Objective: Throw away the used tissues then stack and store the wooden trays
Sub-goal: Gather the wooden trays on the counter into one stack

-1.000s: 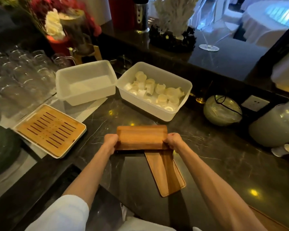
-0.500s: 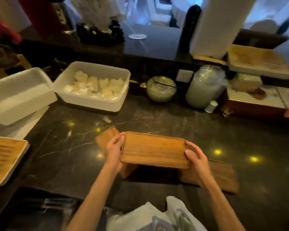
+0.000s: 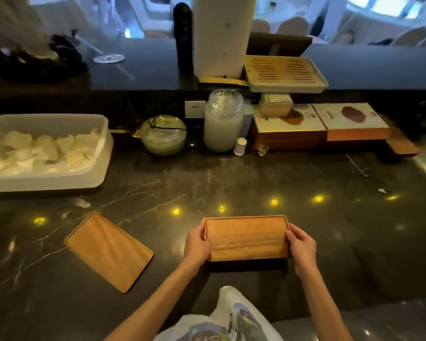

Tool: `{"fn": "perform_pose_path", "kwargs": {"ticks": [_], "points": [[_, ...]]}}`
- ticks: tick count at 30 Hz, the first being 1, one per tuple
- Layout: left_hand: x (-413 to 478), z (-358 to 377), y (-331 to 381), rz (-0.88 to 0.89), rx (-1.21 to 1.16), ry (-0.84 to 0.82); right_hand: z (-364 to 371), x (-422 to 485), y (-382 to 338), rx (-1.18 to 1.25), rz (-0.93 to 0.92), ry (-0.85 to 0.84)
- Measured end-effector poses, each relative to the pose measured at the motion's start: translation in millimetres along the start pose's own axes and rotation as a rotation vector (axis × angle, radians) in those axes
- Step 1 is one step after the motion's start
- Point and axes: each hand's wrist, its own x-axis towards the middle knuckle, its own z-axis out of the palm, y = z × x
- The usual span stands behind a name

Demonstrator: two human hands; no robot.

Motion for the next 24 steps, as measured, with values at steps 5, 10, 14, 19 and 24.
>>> {"fn": "perform_pose_path", "kwargs": {"ticks": [5,10,14,19,24], "points": [[7,30,-3,0.015,0.23,0.061,-2,28,7,-0.154,0.003,0.007],[1,40,-12,0.06,0.26,0.092,-1,30,25,-0.336,-0.038,0.012],[5,37,-8,0.062,0.272,0.112,-1,31,31,-0.39,-0.066,-0.012],[5,32,-12,0.018,0.302,0.12,0,31,36,-0.399,-0.063,-0.024],[3,33,-15,0.005,0.302,0.135,2,29,40,-0.34,-0.063,0.002]]}}
